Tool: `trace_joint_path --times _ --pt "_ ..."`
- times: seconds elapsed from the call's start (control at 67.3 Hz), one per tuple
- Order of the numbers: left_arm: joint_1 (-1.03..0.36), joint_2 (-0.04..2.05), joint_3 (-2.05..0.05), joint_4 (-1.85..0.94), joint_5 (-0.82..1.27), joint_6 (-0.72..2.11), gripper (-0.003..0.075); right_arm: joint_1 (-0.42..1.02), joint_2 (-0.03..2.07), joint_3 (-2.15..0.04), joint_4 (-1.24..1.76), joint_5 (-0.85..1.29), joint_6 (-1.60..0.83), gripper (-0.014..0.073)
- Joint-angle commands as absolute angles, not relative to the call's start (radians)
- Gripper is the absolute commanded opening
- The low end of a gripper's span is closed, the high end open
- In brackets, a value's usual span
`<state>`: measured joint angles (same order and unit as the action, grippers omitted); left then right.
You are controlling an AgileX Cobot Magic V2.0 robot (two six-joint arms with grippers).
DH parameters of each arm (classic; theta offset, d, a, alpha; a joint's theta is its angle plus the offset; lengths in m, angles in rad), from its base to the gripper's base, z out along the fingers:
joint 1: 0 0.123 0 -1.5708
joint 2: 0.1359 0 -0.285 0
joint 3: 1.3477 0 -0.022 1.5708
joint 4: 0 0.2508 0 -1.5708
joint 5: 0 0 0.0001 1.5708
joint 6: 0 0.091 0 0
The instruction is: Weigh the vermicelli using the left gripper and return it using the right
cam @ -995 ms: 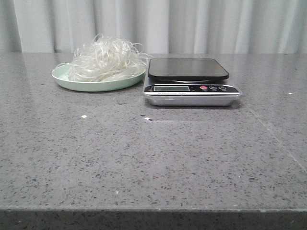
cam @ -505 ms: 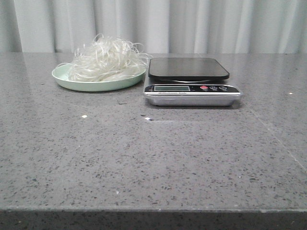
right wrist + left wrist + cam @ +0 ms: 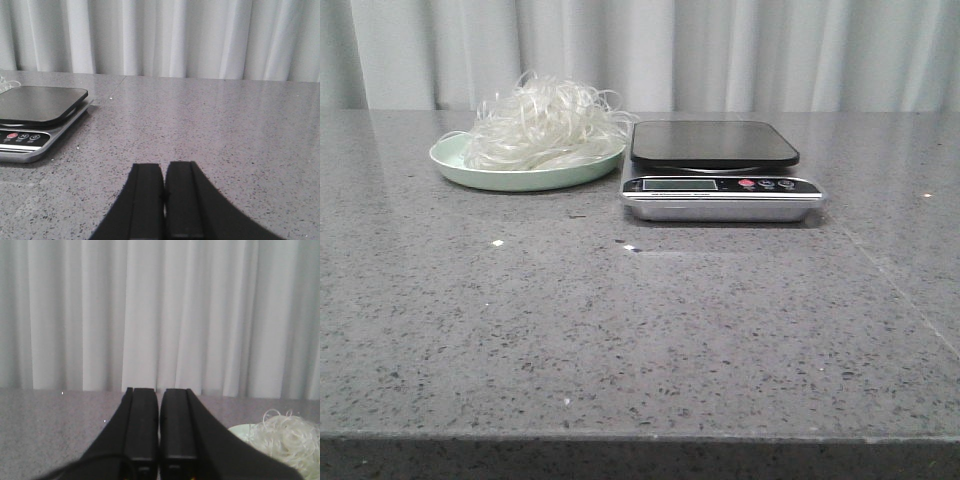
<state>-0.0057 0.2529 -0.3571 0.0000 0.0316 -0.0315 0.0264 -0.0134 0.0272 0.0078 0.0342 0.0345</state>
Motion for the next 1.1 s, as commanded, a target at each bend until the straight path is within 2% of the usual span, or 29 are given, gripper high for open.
trace_joint_path --times 0.0,0.356,0.55,0.668,0.683,0.698,0.743,0.757,0.772,0.802,0.817,0.832,0.847,0.861,0.921,1.084 --pt "-0.007 0.356 -0.414 -0.010 0.000 -0.041 0.0127 0.027 -0.027 0.020 -0.007 -0.047 0.035 0.0167" --pt "-0.007 0.537 -0.412 -0.010 -0.046 -0.041 0.0127 0.027 -0.027 0.020 -0.007 -0.047 0.035 0.0167" --pt "-0.031 0.559 -0.427 -0.014 -0.061 -0.041 0.0145 0.027 -0.027 0.020 -0.007 -0.047 0.035 0.0167" --pt "-0.065 0.559 -0.463 -0.009 -0.048 -0.041 0.0258 0.027 -0.027 0.020 -0.007 -0.047 0.035 0.0167" --pt "-0.075 0.559 -0.471 -0.009 -0.048 -0.039 0.0302 0.027 -0.027 0.020 -0.007 -0.047 0.035 0.0167" --pt "-0.075 0.559 -0.474 -0.009 -0.045 -0.039 0.0302 0.027 -0.027 0.020 -0.007 -0.047 0.035 0.0167" --pt "-0.095 0.561 -0.499 -0.009 -0.033 -0.039 0.0407 0.027 -0.027 0.020 -0.007 -0.047 0.035 0.0167" --pt "-0.098 0.561 -0.503 -0.009 -0.033 -0.039 0.0407 0.027 -0.027 0.020 -0.007 -0.047 0.035 0.0167" --pt "-0.110 0.566 -0.520 -0.009 -0.025 -0.037 0.0462 0.027 -0.027 0.020 -0.007 -0.047 0.035 0.0167" --pt "-0.123 0.573 -0.538 -0.009 -0.020 -0.037 0.0514 0.027 -0.027 0.020 -0.007 -0.047 0.035 0.0167" --pt "-0.123 0.573 -0.538 -0.009 -0.020 -0.037 0.0514 0.027 -0.027 0.020 -0.007 -0.047 0.035 0.0167" --pt "-0.136 0.583 -0.552 -0.009 -0.015 -0.035 0.0561 0.027 -0.027 0.020 -0.007 -0.047 0.035 0.0167" --pt "-0.136 0.583 -0.557 -0.009 -0.014 -0.035 0.0561 0.027 -0.027 0.020 -0.007 -0.047 0.035 0.0167" --pt "-0.149 0.596 -0.576 -0.009 -0.010 -0.033 0.0596 0.027 -0.027 0.020 -0.007 -0.047 0.035 0.0167" --pt "-0.176 0.631 -0.619 -0.009 0.014 -0.033 0.0637 0.027 -0.027 0.020 -0.007 -0.047 0.035 0.0167" --pt "-0.267 0.774 -0.757 -0.009 0.072 -0.033 0.0638 0.027 -0.027 0.020 -0.007 -0.047 0.035 0.0167"
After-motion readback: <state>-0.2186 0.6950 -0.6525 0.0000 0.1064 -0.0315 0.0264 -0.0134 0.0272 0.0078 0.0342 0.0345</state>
